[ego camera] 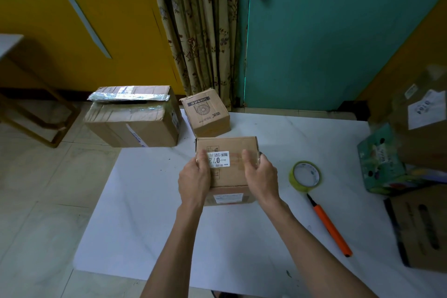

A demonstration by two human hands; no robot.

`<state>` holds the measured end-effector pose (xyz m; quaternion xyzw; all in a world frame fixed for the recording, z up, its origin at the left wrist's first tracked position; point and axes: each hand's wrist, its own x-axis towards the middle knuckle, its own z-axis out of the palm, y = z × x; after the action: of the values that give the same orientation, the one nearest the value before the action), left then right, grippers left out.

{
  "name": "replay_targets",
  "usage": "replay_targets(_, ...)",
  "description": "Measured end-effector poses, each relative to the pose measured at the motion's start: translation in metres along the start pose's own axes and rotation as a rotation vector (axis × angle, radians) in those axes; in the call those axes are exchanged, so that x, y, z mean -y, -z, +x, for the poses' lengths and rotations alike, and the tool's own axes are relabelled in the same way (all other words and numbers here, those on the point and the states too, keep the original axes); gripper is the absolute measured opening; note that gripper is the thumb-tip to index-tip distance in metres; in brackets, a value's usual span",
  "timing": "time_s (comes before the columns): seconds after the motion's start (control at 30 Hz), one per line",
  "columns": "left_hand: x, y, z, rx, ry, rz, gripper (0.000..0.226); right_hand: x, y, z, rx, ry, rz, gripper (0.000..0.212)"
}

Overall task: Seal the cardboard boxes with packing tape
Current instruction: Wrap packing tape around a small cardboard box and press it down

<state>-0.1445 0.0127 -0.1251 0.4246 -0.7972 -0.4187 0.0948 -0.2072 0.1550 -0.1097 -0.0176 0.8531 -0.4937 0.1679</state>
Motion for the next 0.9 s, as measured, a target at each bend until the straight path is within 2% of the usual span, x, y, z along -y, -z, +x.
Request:
replay_targets(0.1, -0.001, 0.001, -0.003, 0.064, 0.052, 0.083, 0.061, -0.001, -0.001, 0.000, 0.035, -0.036, 0.024, 0.039)
replay_targets(0.17, 0.000, 0.001, -0.004, 0.048, 0.055, 0.067, 0.064, -0.003, -0.003, -0.001, -0.041, 0.004, -0.009, 0.036)
replay_targets(0.33, 0.002, -0.002, -0.002, -0.018, 0.036, 0.022, 0.063, 0.000, -0.006, -0.005, -0.199, 0.087, -0.035, 0.050)
replay_targets(0.4, 0.003, -0.001, -0.001, -0.047, 0.030, -0.014, 0.059, 0.001, -0.005, -0.006, -0.196, 0.007, 0.075, 0.051)
replay_targets(0.5, 0.011, 0.007, 0.005, -0.035, 0.043, -0.075, 0.056, -0.006, 0.002, -0.012, -0.122, -0.095, 0.381, 0.054)
replay_targets(0.53, 0.015, 0.011, 0.007, -0.005, 0.057, -0.120, 0.054, -0.008, 0.005, -0.015, -0.092, -0.077, 0.391, 0.050)
replay_targets(0.63, 0.017, 0.011, 0.006, 0.105, 0.102, -0.314, 0.052, -0.010, 0.014, -0.022, -0.110, 0.031, 0.422, 0.018)
replay_targets(0.67, 0.015, 0.007, 0.003, 0.141, 0.130, -0.403, 0.051, -0.007, 0.017, -0.022, -0.129, 0.086, 0.427, 0.019)
replay_targets(0.8, 0.007, -0.015, -0.006, 0.238, 0.314, -0.588, 0.046, 0.010, 0.027, -0.016, -0.206, 0.241, 0.192, 0.025)
replay_targets(0.9, 0.014, -0.029, -0.008, 0.187, 0.476, -0.672, 0.042, 0.012, 0.018, -0.016, -0.128, 0.249, 0.024, 0.032)
